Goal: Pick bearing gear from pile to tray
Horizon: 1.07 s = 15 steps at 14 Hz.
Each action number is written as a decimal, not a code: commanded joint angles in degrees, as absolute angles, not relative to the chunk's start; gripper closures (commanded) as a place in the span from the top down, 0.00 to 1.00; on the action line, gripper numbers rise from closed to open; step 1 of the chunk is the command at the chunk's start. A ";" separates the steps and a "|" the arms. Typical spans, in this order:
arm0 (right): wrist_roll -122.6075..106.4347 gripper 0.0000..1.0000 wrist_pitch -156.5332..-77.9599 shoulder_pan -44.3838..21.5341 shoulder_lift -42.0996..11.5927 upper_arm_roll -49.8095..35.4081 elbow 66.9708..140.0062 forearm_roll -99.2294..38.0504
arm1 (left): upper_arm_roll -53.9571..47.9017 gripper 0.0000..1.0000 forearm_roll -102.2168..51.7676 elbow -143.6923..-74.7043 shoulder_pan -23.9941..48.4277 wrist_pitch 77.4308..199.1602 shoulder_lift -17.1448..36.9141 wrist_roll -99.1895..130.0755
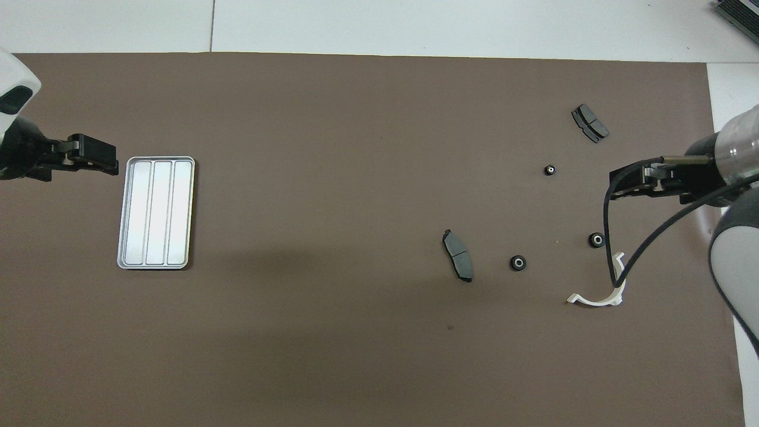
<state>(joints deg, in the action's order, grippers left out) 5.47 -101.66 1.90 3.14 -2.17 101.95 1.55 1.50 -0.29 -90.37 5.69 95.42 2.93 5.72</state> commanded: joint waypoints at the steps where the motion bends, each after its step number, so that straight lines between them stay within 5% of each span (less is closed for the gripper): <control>1: -0.86 1.00 -108.80 5.88 6.60 -2.29 112.40 0.79 | 1.41 1.00 -0.62 -91.49 5.27 94.92 1.58 5.45; 7: -6.23 1.00 -126.09 8.96 1.25 -2.29 125.40 0.79 | 1.41 1.00 -0.70 -91.49 5.27 94.92 1.58 5.45; 15: -10.63 0.98 -139.74 10.02 -8.88 -2.37 129.54 0.88 | 1.41 1.00 -0.62 -91.49 5.27 94.83 1.58 5.45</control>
